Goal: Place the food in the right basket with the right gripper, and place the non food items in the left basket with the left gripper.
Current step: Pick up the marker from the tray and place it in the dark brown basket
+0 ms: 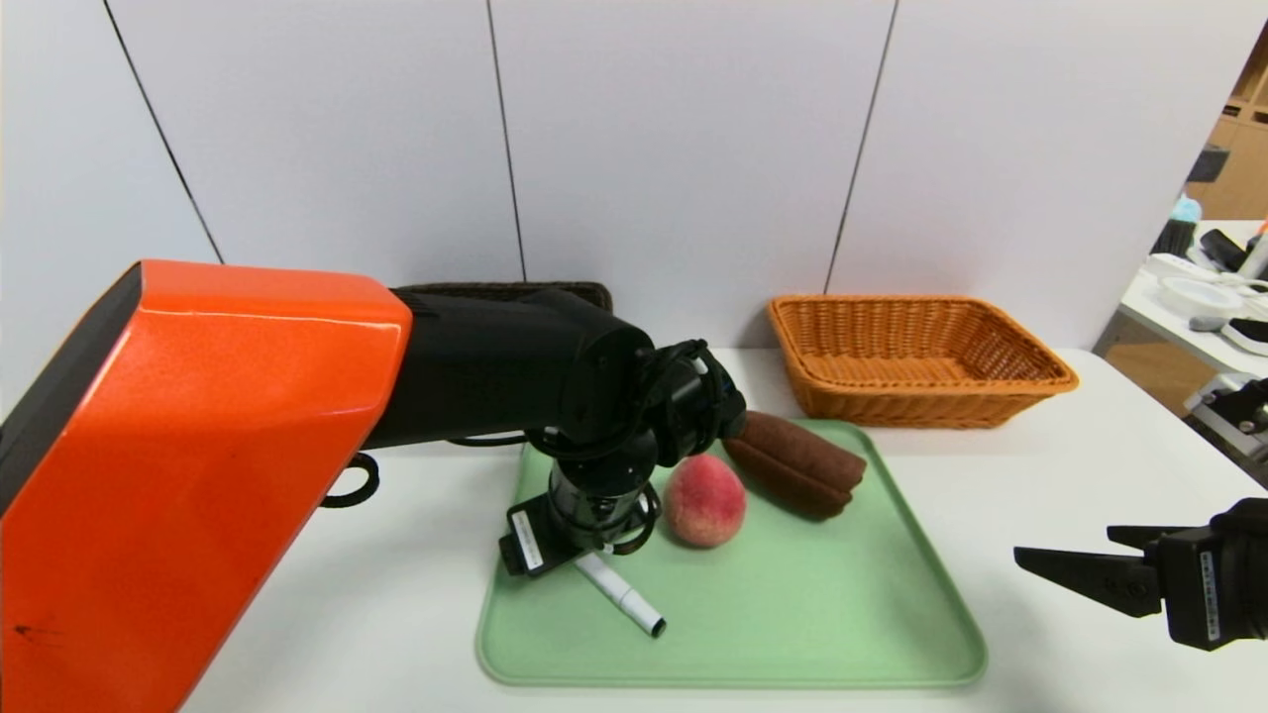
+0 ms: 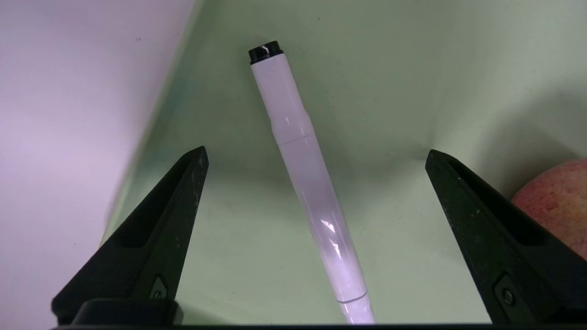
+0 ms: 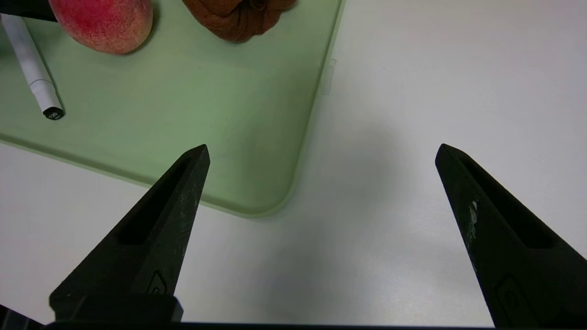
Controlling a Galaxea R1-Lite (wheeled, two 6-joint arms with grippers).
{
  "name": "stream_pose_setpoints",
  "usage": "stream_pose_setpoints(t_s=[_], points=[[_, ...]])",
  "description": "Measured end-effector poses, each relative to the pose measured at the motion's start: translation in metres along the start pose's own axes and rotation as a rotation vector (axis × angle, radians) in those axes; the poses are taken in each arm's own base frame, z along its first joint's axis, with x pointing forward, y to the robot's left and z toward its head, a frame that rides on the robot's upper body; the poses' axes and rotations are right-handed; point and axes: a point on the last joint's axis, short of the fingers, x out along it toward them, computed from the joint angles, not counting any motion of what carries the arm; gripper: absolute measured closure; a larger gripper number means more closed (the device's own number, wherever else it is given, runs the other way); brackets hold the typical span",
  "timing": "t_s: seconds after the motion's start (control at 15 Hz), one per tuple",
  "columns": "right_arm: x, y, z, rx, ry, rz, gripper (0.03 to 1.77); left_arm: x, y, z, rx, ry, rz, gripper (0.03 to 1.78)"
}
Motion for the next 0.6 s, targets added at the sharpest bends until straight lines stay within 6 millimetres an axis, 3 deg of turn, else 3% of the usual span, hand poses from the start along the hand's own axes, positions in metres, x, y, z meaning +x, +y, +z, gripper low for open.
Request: stream_pose_setpoints(t_s=[0.2, 0.47, 0.53, 0.6], points=[[0.0000, 0.0000, 0.0001, -0.001, -0.001, 0.000, 0.10, 0.0001, -0.0002, -0.0008, 0.003, -0.002, 0.001, 0.64], [0.0000, 0.0000, 0.0001, 0.000, -0.001, 0.000, 0.10, 0.0012, -0.0009, -0.0037, 0.011, 0.000, 0.004, 1.09], [-0.0001, 0.0000, 0.0001, 0.000, -0.002, 0.000, 0.10, 0.0019, -0.0011, -0.0043, 0.014, 0.001, 0.006, 1.61], [-0.0002, 0.0000, 0.0001, 0.000, -0.002, 0.000, 0.10, 0.0021, -0.0012, -0.0044, 0.014, 0.001, 0.007, 1.65]])
